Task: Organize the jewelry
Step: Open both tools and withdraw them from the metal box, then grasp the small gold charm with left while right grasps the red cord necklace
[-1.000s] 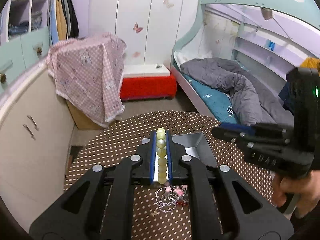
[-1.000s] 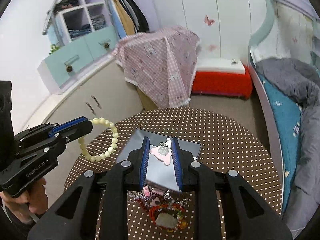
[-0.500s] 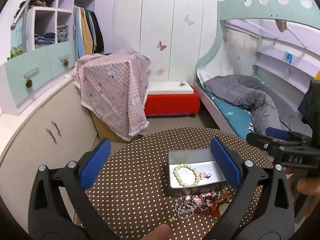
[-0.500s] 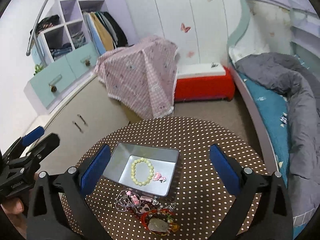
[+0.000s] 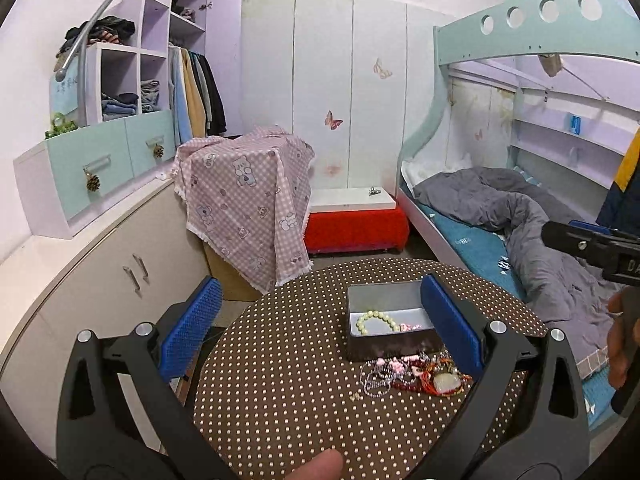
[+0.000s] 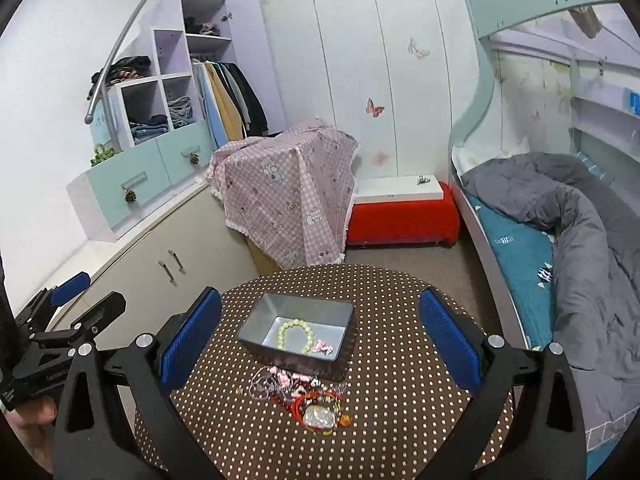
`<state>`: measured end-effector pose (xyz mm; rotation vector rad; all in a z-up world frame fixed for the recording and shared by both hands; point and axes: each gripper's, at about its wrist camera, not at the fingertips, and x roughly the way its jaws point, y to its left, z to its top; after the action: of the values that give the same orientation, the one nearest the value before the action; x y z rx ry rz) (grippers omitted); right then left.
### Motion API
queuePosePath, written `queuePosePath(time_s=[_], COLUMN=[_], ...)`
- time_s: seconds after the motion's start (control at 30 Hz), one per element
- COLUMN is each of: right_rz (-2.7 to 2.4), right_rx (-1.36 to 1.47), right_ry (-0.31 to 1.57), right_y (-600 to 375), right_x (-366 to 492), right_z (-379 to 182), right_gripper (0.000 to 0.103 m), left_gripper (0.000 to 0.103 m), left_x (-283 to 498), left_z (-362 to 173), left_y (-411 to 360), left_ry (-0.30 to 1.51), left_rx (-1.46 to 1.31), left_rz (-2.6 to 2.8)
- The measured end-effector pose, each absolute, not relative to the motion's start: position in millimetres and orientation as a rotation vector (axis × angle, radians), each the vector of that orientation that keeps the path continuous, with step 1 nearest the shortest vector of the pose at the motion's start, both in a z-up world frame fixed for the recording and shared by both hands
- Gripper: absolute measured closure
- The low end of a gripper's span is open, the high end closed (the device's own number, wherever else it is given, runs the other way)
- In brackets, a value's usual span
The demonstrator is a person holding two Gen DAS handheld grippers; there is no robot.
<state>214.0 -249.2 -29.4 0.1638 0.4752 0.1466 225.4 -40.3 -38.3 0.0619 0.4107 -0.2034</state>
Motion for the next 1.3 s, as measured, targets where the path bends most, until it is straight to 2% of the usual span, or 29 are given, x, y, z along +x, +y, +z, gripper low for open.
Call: queuePosePath(time_s=[0.27,0.47,0.83,1.0,1.07,1.17,1.23,1.27,1.3], right_rz=[0.136,0.125,0.119,0.126,0.130,0.132,0.130,0.127,0.125], right_rx=[0.147,0.155,0.168,0.170,0.169,0.166,0.162,0.155,0.148], right_ry=[0.458,0.495,0.644,0.685,0.701,0.723,0.739,0.750,0.759], right_y=[-248,-250,-252,-253,-252,-253,-254,-254,-255], right_x=[181,175,195,203,208,215,218,220,222], right_z=[-47,-74,-140,-156,-162,-171,-176,-179,-181], right_gripper=[0.008,0.008,0.008,0.008,0.008,0.008,0.008,0.008,0.008], left_gripper=[0.006,0.006,0.006,0.008,0.012,0.030,0.058,0.063,0.076], left_x=[207,210,252,269,276,286,291,290,290], left_z=[-60,-101,-192,-208,-211,-218,-223,-222,-221], left_y=[-28,-25,-45,-57,-62,-72,-77,-77,-78], left_ry=[0.426,0.490,0.700,0.737,0.758,0.807,0.845,0.844,0.847], left_rx=[0.050,0.067,0.148,0.195,0.214,0.244,0.251,0.240,0.234], left_rz=[-0.199,-0.190,-0.200,-0.218,-0.235,-0.272,-0.311,-0.338,-0.361])
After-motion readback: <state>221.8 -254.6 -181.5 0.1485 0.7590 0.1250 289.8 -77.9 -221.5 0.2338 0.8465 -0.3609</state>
